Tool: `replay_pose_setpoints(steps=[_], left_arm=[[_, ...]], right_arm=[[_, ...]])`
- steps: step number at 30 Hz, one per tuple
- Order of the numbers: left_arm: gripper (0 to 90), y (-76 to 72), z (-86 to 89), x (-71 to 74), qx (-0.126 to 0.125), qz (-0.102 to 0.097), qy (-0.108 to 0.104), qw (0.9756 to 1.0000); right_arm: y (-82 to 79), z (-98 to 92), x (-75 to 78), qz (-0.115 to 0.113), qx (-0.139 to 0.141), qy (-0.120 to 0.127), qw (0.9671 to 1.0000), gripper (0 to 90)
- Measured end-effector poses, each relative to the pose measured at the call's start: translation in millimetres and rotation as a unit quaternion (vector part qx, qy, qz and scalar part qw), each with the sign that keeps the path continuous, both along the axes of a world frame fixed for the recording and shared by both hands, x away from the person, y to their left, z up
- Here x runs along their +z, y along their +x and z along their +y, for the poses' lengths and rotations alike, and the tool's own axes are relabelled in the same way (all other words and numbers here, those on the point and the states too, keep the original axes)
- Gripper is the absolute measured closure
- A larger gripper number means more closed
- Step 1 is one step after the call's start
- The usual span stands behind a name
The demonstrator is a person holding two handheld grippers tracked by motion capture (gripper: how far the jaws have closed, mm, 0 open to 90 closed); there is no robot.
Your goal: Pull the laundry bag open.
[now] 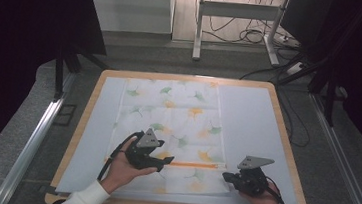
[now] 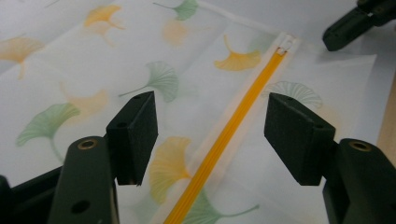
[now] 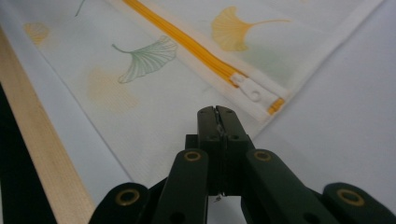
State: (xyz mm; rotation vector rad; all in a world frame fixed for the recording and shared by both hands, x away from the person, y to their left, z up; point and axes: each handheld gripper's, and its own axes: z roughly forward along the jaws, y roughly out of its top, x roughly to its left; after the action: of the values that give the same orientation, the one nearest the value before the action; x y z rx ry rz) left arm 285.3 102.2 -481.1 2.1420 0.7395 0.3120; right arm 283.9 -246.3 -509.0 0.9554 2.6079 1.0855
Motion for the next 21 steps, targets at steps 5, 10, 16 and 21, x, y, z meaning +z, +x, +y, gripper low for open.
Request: replay_pose_setpoints(steps=[5, 10, 16, 21], left_arm=[[35.2, -0.4, -14.0, -3.4, -0.018, 0.007, 0.015, 0.9997], [37.3, 2.9, -30.2, -5.4, -0.030, 0.010, 0.023, 0.9992], [37.4, 6.5, -42.9, -8.6, -0.049, 0.002, 0.030, 0.9984], [36.4, 11.8, -52.2, -11.7, -0.052, 0.006, 0.027, 0.9983]], right_arm=[[9.0, -5.7, 2.6, -0.003, -0.018, 0.012, 0.9998, 89.0], [15.7, -5.2, 0.5, 0.003, -0.024, 0.008, 0.9997, 89.1], [8.3, -3.5, -0.1, 0.005, -0.015, 0.007, 0.9999, 89.1], [4.4, 1.5, -3.4, 0.009, -0.003, -0.001, 1.0000, 89.1]])
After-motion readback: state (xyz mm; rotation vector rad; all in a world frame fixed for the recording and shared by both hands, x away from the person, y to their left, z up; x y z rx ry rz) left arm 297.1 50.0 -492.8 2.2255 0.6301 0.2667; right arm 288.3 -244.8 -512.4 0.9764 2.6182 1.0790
